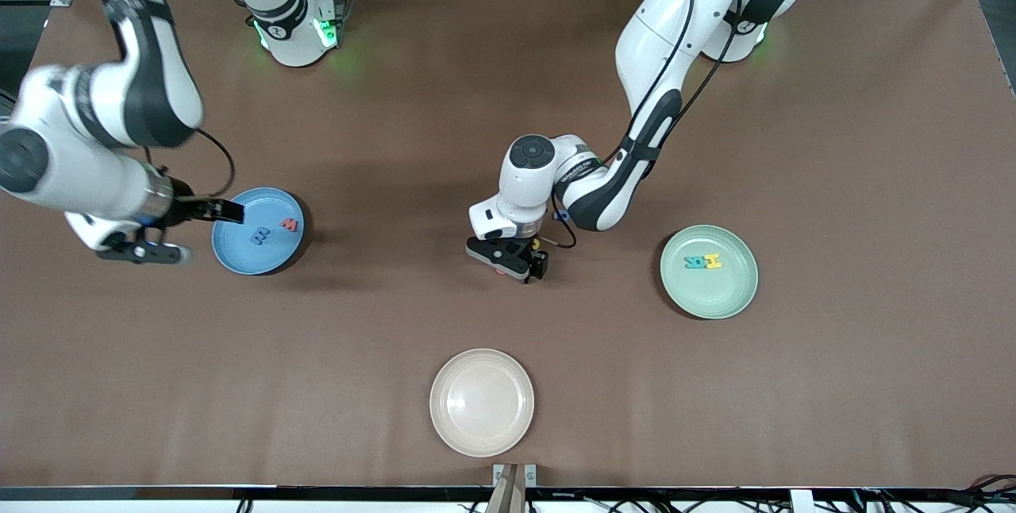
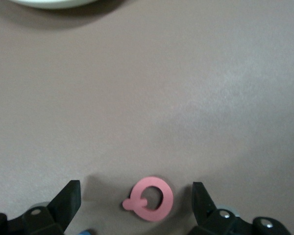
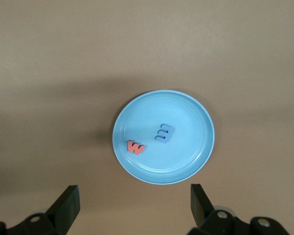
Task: Sort upper and lower case letters into plates
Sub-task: 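Release the pink w on the blue plate while the left gripper lowers, then grasp the pink Q with the left gripper while the right gripper withdraws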
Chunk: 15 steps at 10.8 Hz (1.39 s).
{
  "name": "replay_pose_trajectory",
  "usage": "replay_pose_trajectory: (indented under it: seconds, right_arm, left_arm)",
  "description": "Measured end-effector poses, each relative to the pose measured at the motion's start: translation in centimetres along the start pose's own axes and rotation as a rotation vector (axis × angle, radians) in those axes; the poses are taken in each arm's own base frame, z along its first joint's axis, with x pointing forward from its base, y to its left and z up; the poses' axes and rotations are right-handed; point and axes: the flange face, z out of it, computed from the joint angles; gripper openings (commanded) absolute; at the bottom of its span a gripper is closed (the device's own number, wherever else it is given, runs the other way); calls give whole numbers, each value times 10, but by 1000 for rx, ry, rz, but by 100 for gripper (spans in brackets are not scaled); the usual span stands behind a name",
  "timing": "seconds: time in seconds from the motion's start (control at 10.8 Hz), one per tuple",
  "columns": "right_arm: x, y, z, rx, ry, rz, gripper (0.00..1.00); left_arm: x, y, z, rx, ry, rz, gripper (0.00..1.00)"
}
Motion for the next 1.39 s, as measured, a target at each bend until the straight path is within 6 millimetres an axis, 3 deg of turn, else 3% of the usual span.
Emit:
replay_pose_trajectory:
  seconds: [0.46,0.65,0.74,0.93,1.39]
  right_arm:
    - [-20,13,-84,25,85,12,100]
    - [-20,12,-109,27,106,10,100]
    - [-20,12,-113,28,114,10,100]
    - [-18,11,-115,27,118,9,100]
    - [-11,11,-130,25,152,-20,100]
  left_arm:
    - [3,-5,0,1,2,-24,99]
    - [2,-3,0,-7,-4,-37,91]
    - [0,-1,0,-7,-7,-36,85]
    - [-5,1,3,-6,-17,-34,56]
    - [-2,3,-4,2,-27,-35,54]
